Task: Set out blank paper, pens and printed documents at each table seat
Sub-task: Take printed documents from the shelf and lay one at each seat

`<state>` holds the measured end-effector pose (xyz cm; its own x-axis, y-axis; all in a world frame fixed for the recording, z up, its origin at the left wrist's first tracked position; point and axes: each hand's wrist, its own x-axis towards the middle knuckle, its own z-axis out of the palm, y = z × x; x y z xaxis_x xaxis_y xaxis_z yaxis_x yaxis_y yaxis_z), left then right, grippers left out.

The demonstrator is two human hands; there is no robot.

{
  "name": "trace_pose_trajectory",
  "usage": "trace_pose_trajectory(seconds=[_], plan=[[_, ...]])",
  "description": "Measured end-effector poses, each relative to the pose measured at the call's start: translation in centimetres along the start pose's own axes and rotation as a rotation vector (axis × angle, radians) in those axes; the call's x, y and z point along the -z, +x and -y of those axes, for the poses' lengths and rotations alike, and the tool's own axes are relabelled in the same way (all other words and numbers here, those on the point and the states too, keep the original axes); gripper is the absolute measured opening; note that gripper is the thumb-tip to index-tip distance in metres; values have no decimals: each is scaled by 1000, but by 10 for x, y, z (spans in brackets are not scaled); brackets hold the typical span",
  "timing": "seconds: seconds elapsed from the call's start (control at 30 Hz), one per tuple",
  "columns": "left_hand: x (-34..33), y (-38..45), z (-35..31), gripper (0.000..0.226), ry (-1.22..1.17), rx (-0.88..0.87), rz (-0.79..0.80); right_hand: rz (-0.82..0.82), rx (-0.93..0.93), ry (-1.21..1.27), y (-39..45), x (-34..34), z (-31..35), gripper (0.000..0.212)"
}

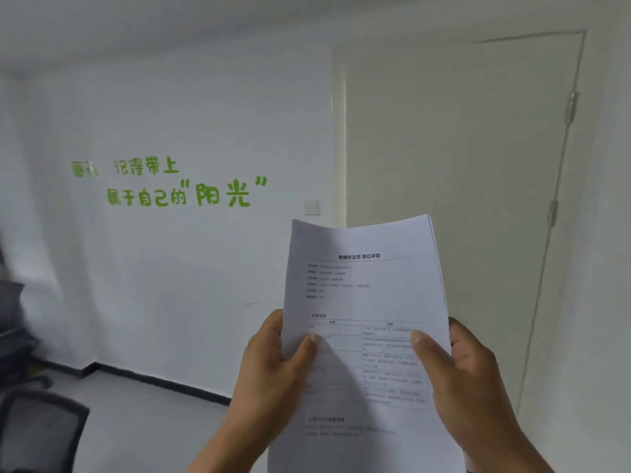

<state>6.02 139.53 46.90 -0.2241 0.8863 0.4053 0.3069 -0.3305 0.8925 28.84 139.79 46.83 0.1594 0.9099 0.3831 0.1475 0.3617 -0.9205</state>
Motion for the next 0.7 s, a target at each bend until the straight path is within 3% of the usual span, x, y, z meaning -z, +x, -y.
trace_pose_trajectory(seconds=[0.4,0.53,0.7], plan=[[39,182,114,18,82,68,-232,260,42,18,201,-167,-90,12],[67,242,140,16,113,72,-318,316,85,36,256,-235,-97,38],[103,290,166,17,167,74,-413,436,57,130,303,-307,-109,13]])
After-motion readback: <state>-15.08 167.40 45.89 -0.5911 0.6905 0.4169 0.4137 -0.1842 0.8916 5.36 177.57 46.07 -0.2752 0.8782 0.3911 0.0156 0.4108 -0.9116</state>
